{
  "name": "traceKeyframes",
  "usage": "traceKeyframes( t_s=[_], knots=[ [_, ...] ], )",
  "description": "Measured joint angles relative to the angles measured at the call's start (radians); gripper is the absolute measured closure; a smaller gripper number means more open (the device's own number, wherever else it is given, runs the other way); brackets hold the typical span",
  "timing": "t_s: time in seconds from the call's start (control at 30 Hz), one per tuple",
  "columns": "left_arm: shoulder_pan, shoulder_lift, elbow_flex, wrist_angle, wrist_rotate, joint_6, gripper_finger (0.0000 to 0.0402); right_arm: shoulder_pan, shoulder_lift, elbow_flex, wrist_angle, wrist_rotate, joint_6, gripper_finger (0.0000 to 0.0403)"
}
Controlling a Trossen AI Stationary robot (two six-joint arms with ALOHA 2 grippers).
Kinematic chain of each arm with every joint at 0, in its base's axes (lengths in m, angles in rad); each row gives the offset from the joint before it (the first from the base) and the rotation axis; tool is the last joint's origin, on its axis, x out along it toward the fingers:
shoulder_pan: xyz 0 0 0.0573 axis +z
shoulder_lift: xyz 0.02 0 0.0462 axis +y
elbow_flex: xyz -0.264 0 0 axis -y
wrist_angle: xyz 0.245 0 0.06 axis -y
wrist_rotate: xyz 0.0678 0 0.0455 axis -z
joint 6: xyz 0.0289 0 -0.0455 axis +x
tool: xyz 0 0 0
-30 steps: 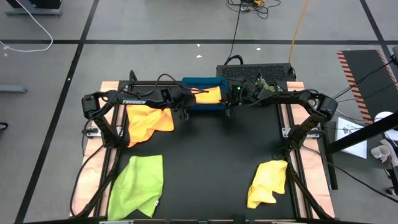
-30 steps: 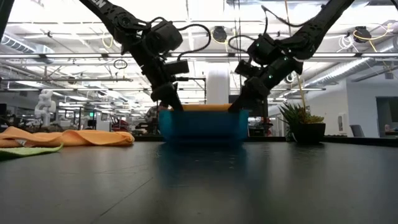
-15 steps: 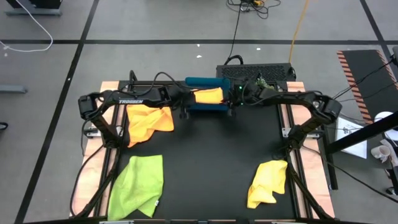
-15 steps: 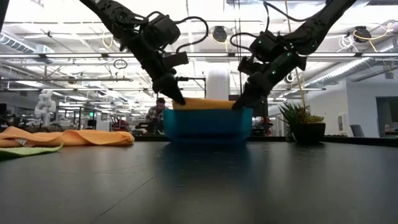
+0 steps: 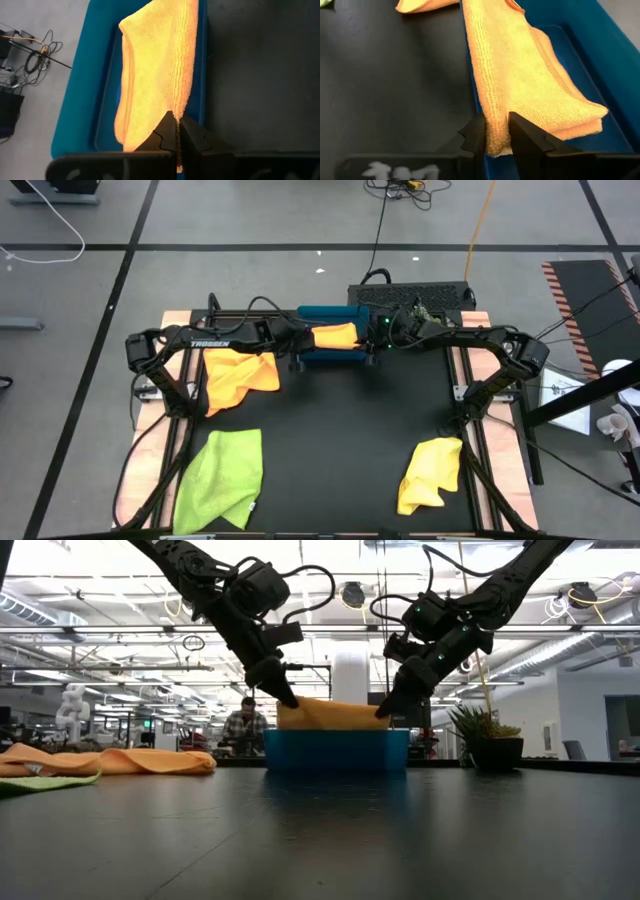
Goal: Fold microfiber towels
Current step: Put the orange microfiber cloth into the dark blue bin
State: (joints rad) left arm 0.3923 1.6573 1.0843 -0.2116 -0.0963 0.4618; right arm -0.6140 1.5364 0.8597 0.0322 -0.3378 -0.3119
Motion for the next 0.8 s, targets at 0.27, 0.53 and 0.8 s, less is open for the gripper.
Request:
traceKeyframes(
  t_s=[0.27, 0.53, 0.8],
  knots=[
    [0.003, 0.0, 0.0, 0.031, -0.027, 0.021, 0.04, -0.002, 0.0, 0.0, 0.025, 0.053, -0.08, 0.0393],
    [0.047, 0.0, 0.0, 0.142, -0.096, 0.09, 0.04, -0.041, -0.023, 0.0, 0.154, 0.11, -0.108, 0.04],
    [0.112, 0.0, 0.0, 0.292, -0.139, 0.174, 0.04, -0.107, -0.025, 0.0, 0.267, 0.129, -0.124, 0.0402]
  ],
)
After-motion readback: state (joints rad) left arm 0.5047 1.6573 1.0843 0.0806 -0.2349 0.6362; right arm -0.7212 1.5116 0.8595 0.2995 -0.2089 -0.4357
